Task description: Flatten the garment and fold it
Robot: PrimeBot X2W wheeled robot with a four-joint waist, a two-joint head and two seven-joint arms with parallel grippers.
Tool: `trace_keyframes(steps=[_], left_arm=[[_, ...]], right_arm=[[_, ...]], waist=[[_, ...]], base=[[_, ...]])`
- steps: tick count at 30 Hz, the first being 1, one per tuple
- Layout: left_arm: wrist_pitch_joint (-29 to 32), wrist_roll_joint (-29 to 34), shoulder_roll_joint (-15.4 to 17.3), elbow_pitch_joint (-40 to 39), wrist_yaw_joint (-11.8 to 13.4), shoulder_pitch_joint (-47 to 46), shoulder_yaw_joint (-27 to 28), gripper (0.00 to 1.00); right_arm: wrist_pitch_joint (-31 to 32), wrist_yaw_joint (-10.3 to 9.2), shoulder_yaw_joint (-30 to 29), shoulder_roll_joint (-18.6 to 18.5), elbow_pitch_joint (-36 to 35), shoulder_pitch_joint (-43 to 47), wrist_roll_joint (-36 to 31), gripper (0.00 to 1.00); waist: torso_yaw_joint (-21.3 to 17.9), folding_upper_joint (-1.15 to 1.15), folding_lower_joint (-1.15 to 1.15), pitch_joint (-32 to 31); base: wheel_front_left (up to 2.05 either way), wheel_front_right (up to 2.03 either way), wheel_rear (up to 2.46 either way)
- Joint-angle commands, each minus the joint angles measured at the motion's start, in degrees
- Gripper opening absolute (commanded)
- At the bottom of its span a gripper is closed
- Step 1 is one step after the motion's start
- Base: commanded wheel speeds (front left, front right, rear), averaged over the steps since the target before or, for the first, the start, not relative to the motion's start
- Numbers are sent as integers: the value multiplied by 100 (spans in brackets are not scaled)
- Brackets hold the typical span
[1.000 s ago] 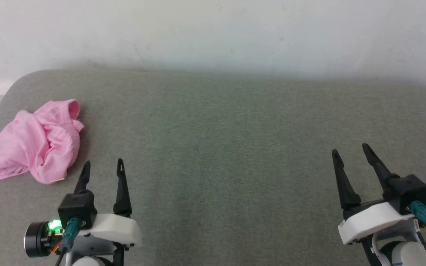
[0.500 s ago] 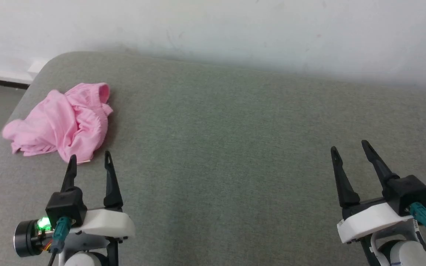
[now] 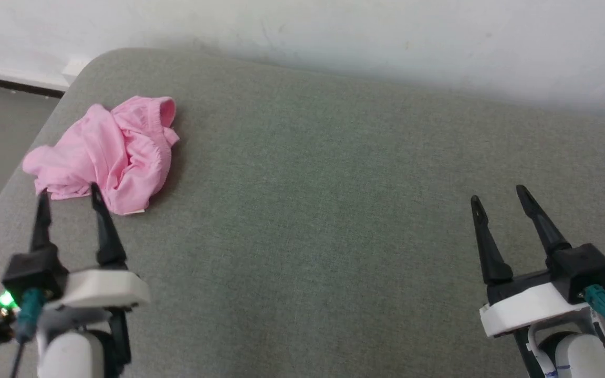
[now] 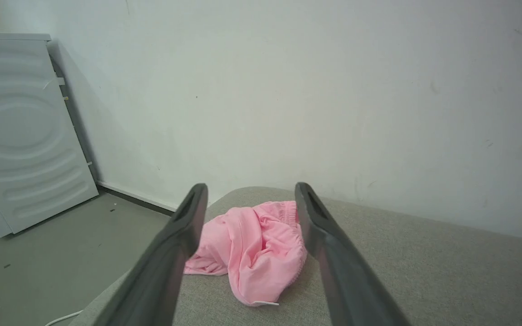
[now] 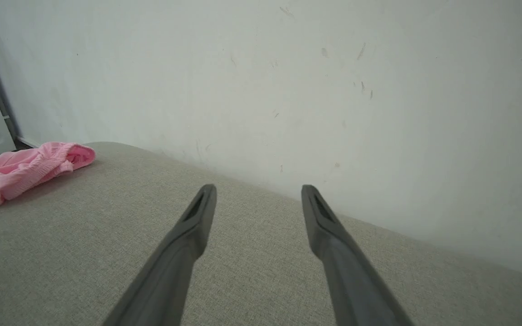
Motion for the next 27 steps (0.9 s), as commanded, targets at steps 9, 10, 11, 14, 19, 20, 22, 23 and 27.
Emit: trace_keyframes(steps=[9,10,11,14,19,20,22,23,27], left_arm=[[-138,-210,623,785,-546,-1174,442,100],[-150,-235,697,947,-612,-1316,463,100],[-162,-254,779,1133,-686,-1458,468,100],[-190,-311,1051,1758,-876,-1906,476,100],[244,-480,1489,2815,-1264,-2767,398,100],[382,-533,1573,3003,-1334,-2925,378,100],[703,-677,1715,3359,-1444,-3239,327,100],[867,-747,1794,3515,-1480,-3389,288,100],[1623,-1262,2001,3997,-1547,-3923,10,100]], right_arm=[[-155,-7,6,-191,-215,-376,-134,100],[-167,-7,7,-214,-245,-410,-147,100],[-179,-7,16,-242,-277,-449,-165,100],[-215,-8,31,-318,-367,-567,-236,100],[-275,-8,-137,-344,-587,-707,-364,100],[-287,-8,-125,-372,-636,-729,-382,100],[-311,-8,-97,-440,-717,-775,-422,100],[-323,-9,-80,-475,-757,-807,-443,100],[-371,-9,-34,-558,-947,-970,-514,100]], waist=[[98,0,-1,637],[108,0,-1,719],[113,0,-1,801],[111,0,-1,1051],[111,0,-1,1471],[98,0,-1,1563],[76,0,-1,1726],[62,0,-1,1812],[1,0,-1,2127]], base=[[0,0,0],[0,0,0],[0,0,0],[0,0,0],[0,0,0],[0,0,0],[0,0,0],[0,0,0],[0,0,0]])
